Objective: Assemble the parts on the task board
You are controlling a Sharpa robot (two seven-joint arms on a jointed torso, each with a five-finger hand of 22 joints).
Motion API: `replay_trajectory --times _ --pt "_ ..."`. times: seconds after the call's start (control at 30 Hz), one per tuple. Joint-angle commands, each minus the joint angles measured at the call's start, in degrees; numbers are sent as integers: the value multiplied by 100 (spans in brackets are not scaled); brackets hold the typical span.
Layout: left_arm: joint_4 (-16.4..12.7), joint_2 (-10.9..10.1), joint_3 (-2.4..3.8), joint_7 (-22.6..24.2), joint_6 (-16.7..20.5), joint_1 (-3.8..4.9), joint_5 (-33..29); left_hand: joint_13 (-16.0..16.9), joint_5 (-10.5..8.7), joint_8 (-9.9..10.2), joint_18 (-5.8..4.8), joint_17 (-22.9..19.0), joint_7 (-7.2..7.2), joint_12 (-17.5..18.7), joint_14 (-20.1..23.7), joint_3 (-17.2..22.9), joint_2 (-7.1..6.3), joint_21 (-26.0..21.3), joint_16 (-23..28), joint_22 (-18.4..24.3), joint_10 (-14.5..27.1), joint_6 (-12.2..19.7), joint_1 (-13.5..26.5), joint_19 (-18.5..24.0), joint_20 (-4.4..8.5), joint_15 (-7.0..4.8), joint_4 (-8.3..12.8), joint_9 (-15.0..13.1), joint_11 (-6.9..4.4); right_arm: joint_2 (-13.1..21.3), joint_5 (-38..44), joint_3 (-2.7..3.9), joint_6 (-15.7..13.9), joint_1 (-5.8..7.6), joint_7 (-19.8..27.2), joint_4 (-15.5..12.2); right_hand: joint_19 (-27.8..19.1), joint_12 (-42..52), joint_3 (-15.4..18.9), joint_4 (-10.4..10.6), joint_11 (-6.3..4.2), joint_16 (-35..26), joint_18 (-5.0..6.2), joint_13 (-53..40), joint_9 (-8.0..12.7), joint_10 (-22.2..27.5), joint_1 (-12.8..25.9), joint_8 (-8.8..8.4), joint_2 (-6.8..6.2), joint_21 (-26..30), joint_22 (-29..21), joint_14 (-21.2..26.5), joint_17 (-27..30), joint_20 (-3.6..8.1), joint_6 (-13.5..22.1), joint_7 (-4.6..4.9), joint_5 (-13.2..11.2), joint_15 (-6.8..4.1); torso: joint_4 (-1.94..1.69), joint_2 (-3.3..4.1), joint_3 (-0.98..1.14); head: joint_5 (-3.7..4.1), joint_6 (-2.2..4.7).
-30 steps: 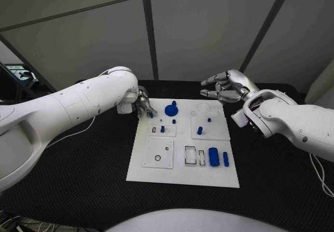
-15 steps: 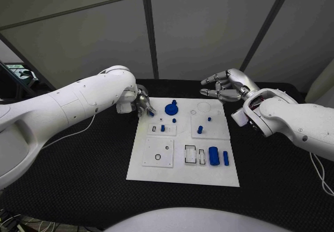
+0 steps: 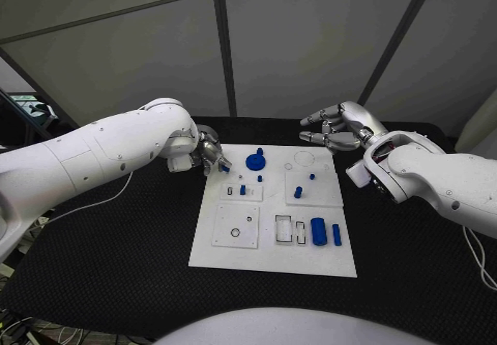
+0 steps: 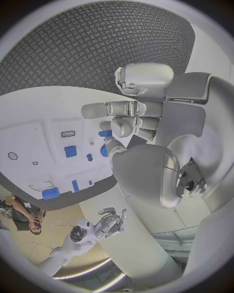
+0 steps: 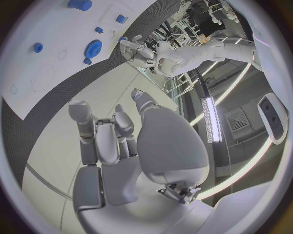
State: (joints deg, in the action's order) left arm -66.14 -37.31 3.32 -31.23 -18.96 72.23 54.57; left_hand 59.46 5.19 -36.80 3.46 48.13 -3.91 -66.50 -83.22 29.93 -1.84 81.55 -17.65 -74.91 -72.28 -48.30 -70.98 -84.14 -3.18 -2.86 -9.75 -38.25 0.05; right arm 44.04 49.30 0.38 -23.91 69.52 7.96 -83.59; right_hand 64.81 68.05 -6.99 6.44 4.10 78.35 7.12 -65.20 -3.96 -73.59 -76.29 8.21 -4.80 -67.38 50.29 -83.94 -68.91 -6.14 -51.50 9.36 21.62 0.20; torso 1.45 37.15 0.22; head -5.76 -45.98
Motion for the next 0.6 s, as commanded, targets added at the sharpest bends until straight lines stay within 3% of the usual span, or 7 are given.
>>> replay_trajectory --times 0.03,0.27,0.43,0.6 --pt "-320 -162 -4 8 430 5 -152 -18 27 -21 -87 6 -2 11 5 440 -14 -14 12 -491 -28 24 67 -82 14 -22 409 -14 -14 6 -9 4 28 9 29 -3 -6 34 -5 46 0 1 90 -4 7 -19 28 35 61 18 4 -154 6 3 -2 -13 38 -44 1 1 -3 -18 -12" --pt "-870 -458 -91 -14 683 -49 55 -37 23 -52 -85 7 6 21 4 512 -55 -20 11 -487 -36 15 122 -81 17 -26 429 -33 -20 8 -9 4 28 9 32 7 -6 34 -5 46 0 1 90 -4 7 -19 28 35 61 18 4 -154 6 3 -2 -13 38 -44 -4 -7 0 -46 -25" --pt "-1126 -565 -126 -52 859 -152 257 -34 23 -70 -84 8 14 16 2 565 -83 -24 11 -484 -51 10 146 -80 20 -30 451 -45 -27 0 -9 4 22 9 25 18 -5 32 -4 49 0 0 90 -1 7 -18 30 37 63 19 4 -155 6 3 -3 -13 38 -44 15 -3 -3 -74 -22" --pt "-1258 -592 -137 -159 931 -269 345 -31 25 -86 -83 8 21 11 2 627 -107 -29 11 -481 -67 5 171 -80 24 -35 471 -55 -34 -7 -9 3 26 9 13 33 -6 33 -5 50 0 0 90 -1 7 -19 29 37 64 20 2 -155 6 3 -3 -13 38 -44 11 3 -3 -70 -22"
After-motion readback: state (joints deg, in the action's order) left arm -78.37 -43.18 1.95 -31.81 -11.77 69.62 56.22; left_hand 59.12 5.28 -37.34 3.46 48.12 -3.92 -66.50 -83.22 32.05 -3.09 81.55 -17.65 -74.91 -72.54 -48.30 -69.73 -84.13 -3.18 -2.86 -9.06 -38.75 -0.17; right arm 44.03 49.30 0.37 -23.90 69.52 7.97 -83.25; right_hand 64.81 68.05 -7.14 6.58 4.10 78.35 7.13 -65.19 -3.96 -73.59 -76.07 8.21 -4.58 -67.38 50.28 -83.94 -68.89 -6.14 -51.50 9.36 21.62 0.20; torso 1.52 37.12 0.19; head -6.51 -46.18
